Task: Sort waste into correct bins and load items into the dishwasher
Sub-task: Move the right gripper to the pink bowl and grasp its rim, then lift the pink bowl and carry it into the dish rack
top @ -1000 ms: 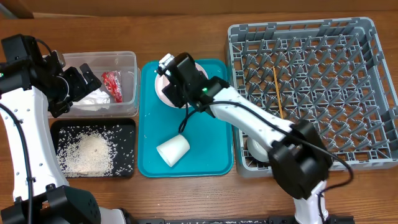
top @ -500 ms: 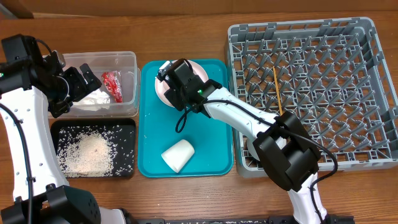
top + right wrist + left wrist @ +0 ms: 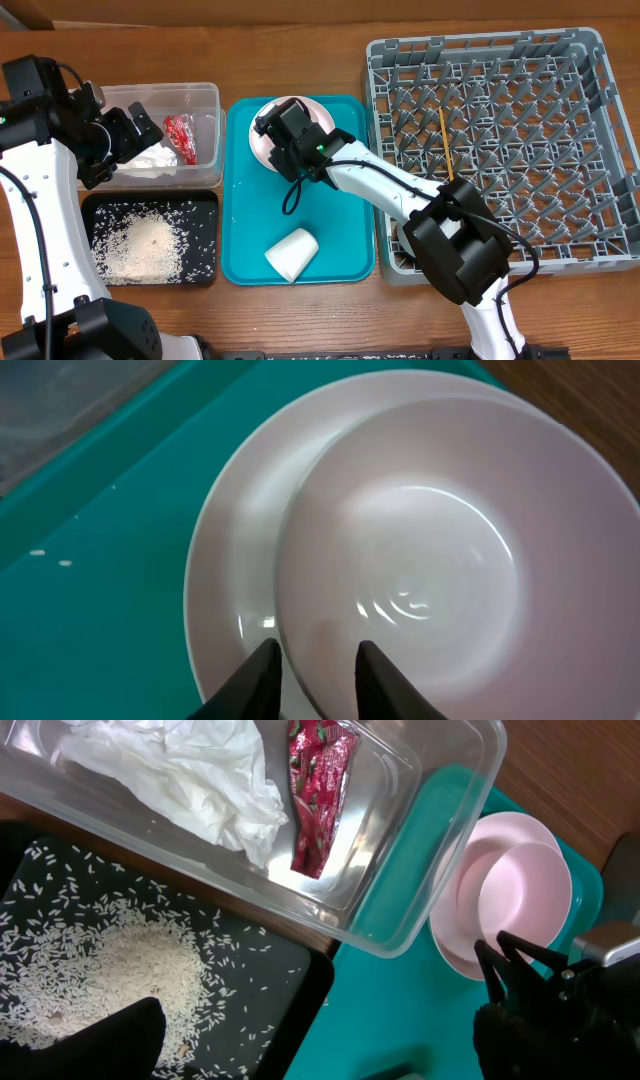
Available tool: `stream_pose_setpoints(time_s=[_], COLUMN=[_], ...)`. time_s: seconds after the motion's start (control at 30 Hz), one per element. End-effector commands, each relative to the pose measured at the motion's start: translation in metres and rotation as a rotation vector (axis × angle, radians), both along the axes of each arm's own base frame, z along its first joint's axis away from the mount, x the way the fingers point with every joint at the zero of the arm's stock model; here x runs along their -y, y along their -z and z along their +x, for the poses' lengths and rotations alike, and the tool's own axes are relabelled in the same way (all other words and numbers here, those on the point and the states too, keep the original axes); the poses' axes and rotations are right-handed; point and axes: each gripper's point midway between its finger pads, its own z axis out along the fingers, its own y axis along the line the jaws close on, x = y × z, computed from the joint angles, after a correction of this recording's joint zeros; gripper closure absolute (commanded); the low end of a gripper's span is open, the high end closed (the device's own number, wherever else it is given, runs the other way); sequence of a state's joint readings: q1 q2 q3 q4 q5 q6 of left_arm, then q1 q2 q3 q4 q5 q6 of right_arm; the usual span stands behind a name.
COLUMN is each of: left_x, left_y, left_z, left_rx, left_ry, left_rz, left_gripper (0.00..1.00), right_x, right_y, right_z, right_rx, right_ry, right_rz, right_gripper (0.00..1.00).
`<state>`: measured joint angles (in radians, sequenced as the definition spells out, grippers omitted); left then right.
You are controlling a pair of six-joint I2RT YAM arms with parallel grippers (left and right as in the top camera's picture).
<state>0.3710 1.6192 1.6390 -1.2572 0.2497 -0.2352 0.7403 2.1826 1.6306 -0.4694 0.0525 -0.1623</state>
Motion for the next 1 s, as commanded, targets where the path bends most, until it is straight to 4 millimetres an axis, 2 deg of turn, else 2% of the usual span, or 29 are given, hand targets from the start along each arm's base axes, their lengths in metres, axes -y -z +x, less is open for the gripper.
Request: stream_pose_setpoints(time_s=[0.0, 0.2, 0.47, 0.6, 0.67, 0.77, 0.97], left_x=[0.001, 0.001, 0.001, 0.001, 0.001, 0.001, 0.001], left_y=[-0.01, -0.01, -0.01, -0.01, -0.01, -0.01, -0.01], left_z=[0.001, 0.001, 0.001, 0.001, 0.001, 0.001, 0.001], left_rx=[0.03, 0.03, 0.03, 0.029, 0.03, 0.029, 0.03], left_ry=[0.014, 0.014, 0.014, 0.014, 0.014, 0.014, 0.014], left_rz=[0.018, 0.018, 0.018, 0.018, 0.018, 0.018, 0.018], left_gripper=[0.0, 0.0, 0.0, 0.0, 0.0, 0.0, 0.0], right_x=[0.0, 0.001, 0.004, 0.004, 0.001, -0.003, 0.004], right_y=[0.003, 0.003, 0.006, 0.005, -0.009, -0.041, -0.13], right_z=[0.001, 0.001, -0.003, -0.003, 0.001, 0.005, 0.002], right_rx=[-0.003, -0.005, -0.022, -0.022, 0.001, 0.042, 0.132], right_ry=[0.0, 0.0, 0.0, 0.0, 0.0, 0.002, 0.037], right_rz=[-0.003, -0.005, -0.021, -0.021, 0.0, 0.039, 0.153], right_gripper=[0.77, 0.81, 0.93, 0.91, 0.9, 0.96, 0.96])
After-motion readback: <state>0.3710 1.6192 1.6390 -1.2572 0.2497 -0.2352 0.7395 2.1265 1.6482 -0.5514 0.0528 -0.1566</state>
